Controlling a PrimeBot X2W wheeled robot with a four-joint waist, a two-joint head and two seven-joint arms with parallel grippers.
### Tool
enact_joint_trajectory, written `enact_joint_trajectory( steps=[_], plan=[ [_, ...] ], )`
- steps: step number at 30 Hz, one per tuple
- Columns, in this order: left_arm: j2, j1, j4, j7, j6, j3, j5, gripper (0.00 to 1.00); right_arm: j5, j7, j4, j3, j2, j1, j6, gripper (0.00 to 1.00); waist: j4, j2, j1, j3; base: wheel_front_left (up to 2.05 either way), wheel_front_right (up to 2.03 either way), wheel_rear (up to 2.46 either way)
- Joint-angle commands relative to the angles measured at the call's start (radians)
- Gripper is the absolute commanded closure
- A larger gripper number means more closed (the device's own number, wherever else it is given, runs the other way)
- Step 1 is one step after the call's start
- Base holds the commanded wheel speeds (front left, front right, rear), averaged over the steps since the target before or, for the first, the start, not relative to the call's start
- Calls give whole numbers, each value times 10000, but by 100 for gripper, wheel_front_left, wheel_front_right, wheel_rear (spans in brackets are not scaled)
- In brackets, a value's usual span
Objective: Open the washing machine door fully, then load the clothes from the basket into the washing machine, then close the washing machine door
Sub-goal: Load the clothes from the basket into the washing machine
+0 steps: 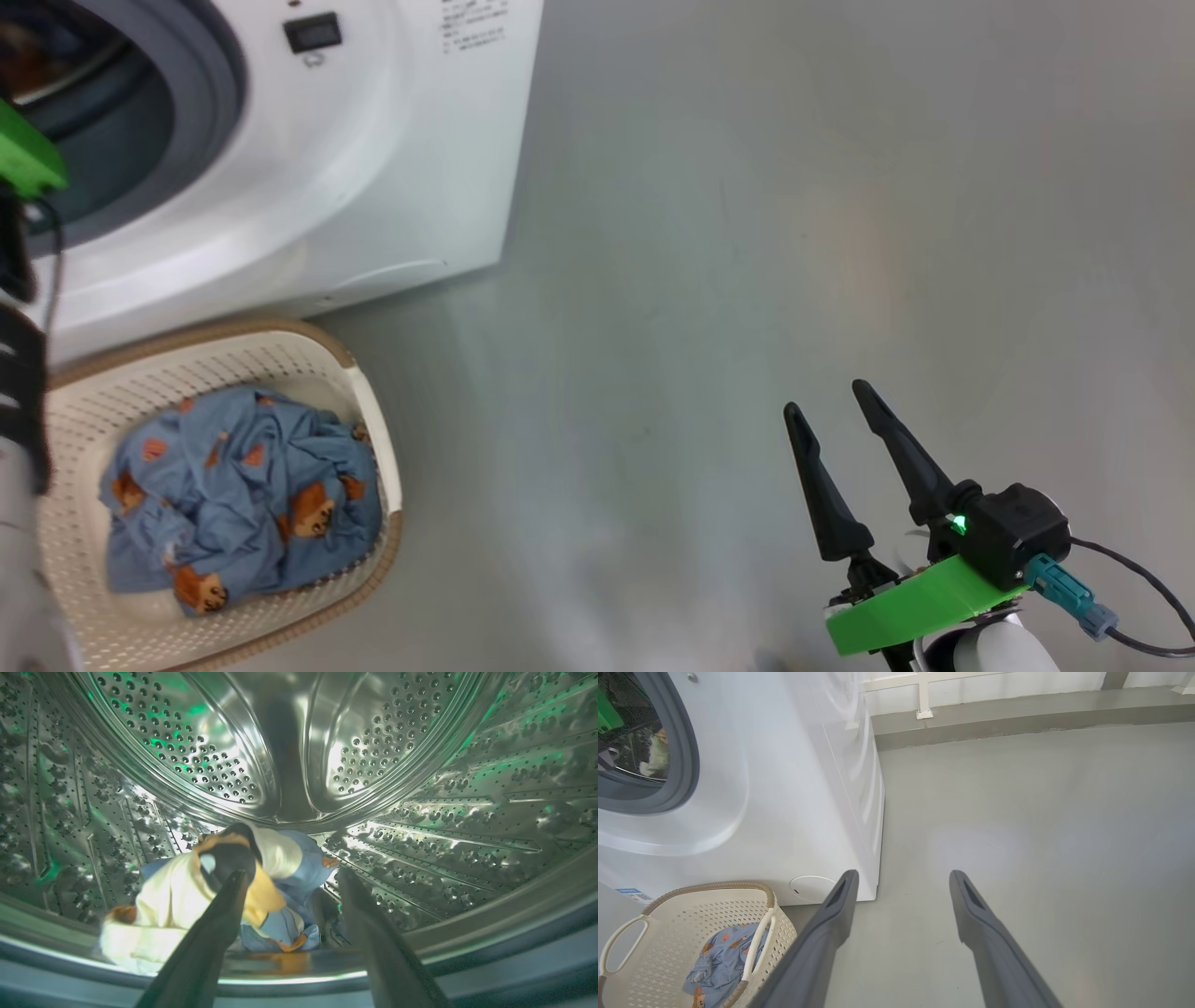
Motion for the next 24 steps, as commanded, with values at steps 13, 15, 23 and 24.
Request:
enact_joint_trajectory(
  steps=[13, 15, 23, 24],
  plan=[
    [-595, 3126, -1934, -54, -285, 273, -49, 0, 154, -48, 90, 110, -80, 228, 16, 0, 982, 0, 1, -2002, 0, 0, 0],
    [-752, 3517, -2191, -54, -325, 275, -20, 0, 149, -48, 119, 80, -80, 302, 16, 0, 1086, 0, 1, -2218, 0, 0, 0],
    [-1264, 5198, -3072, -54, -578, 398, -52, 0, 104, -48, 131, -236, -80, 648, 16, 0, 1450, 0, 1, -2977, 0, 0, 0],
    [-1312, 5426, -3230, -54, -576, 447, -66, 0, 82, -48, 121, -275, -80, 667, 16, 0, 1477, 0, 1, -3052, 0, 0, 0]
  ],
)
